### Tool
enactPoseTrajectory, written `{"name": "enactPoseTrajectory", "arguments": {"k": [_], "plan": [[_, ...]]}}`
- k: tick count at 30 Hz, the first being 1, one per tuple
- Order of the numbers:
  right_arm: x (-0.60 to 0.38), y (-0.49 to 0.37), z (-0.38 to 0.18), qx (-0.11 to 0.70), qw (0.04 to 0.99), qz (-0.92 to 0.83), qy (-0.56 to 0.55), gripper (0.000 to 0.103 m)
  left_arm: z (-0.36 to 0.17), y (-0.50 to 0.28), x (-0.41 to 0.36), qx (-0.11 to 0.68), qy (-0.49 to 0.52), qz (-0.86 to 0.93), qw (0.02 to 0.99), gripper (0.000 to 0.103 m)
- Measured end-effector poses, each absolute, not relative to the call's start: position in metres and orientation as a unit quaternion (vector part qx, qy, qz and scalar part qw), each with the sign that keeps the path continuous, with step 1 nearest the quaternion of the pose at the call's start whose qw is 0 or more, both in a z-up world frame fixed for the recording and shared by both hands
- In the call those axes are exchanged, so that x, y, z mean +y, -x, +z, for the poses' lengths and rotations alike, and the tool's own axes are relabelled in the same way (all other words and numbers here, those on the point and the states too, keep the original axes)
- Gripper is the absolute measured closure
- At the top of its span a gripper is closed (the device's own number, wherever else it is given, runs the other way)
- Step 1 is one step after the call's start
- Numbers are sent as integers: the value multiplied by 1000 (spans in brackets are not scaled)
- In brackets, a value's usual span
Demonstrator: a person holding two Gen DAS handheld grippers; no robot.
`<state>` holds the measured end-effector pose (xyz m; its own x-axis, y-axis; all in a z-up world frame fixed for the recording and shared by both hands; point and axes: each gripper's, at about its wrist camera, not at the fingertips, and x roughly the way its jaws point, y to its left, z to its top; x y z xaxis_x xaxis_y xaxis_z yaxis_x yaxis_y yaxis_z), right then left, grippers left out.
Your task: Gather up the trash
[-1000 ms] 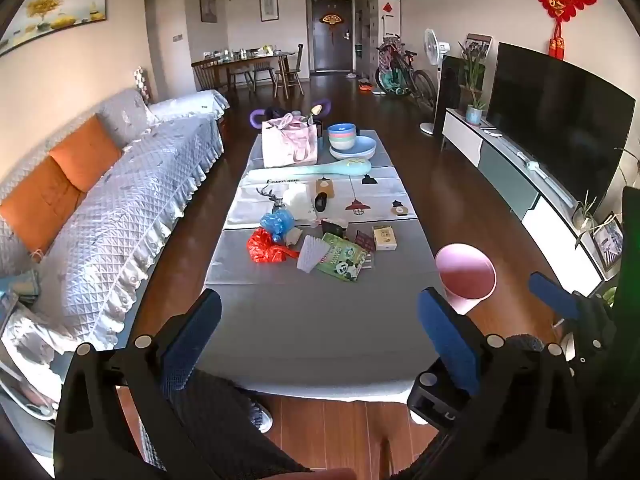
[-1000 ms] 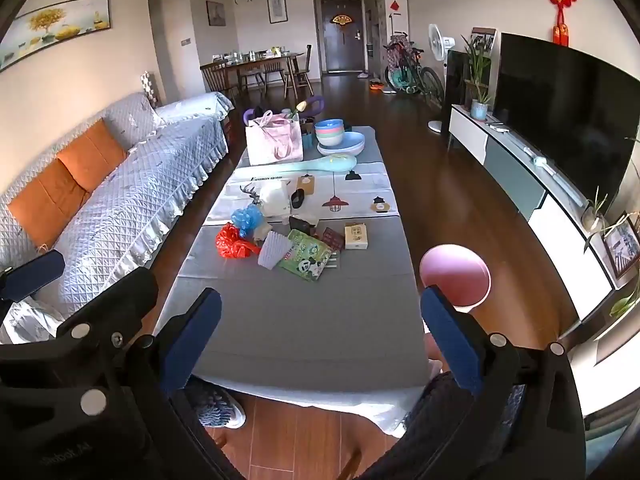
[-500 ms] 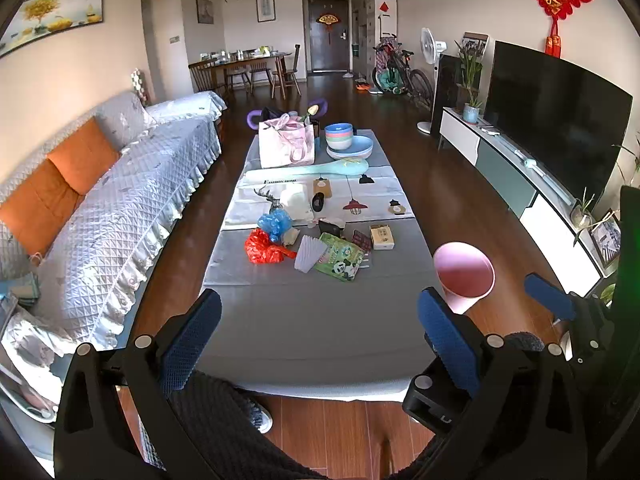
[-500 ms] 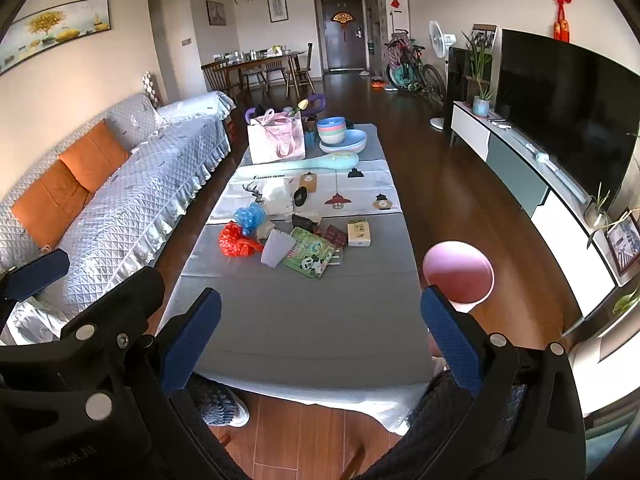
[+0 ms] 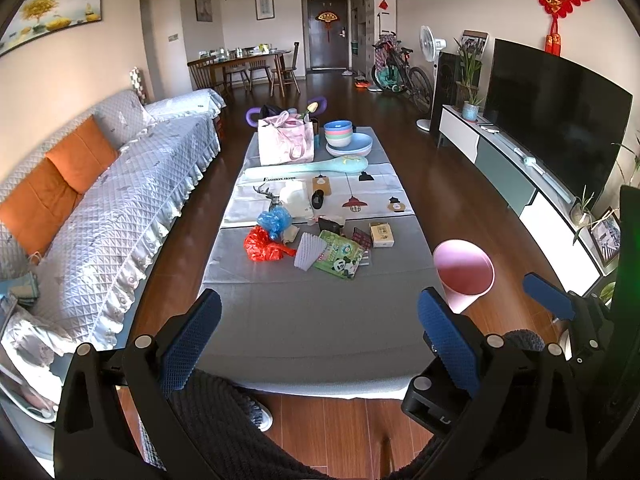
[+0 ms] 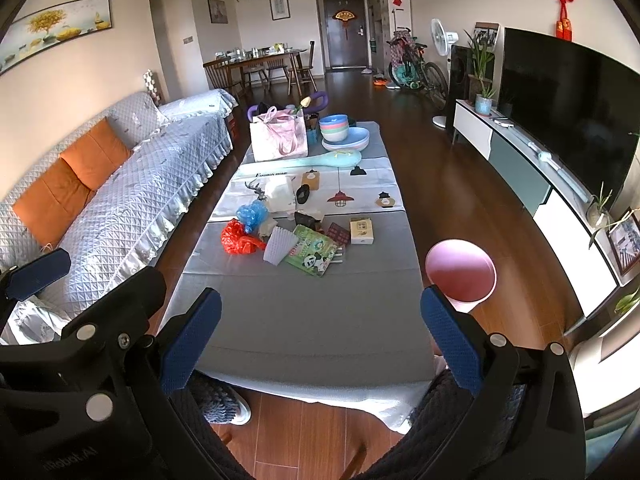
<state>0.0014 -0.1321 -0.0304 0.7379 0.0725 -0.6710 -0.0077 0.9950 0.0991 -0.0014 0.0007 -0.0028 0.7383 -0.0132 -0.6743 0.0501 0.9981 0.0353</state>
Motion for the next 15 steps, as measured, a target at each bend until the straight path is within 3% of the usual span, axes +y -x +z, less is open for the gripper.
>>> {"name": "enactPoseTrajectory", "arguments": {"k": [15], "plan": [[-127, -3, -29, 362, 931, 27, -46, 5, -2, 0, 0, 361, -26, -17, 932, 7]]}}
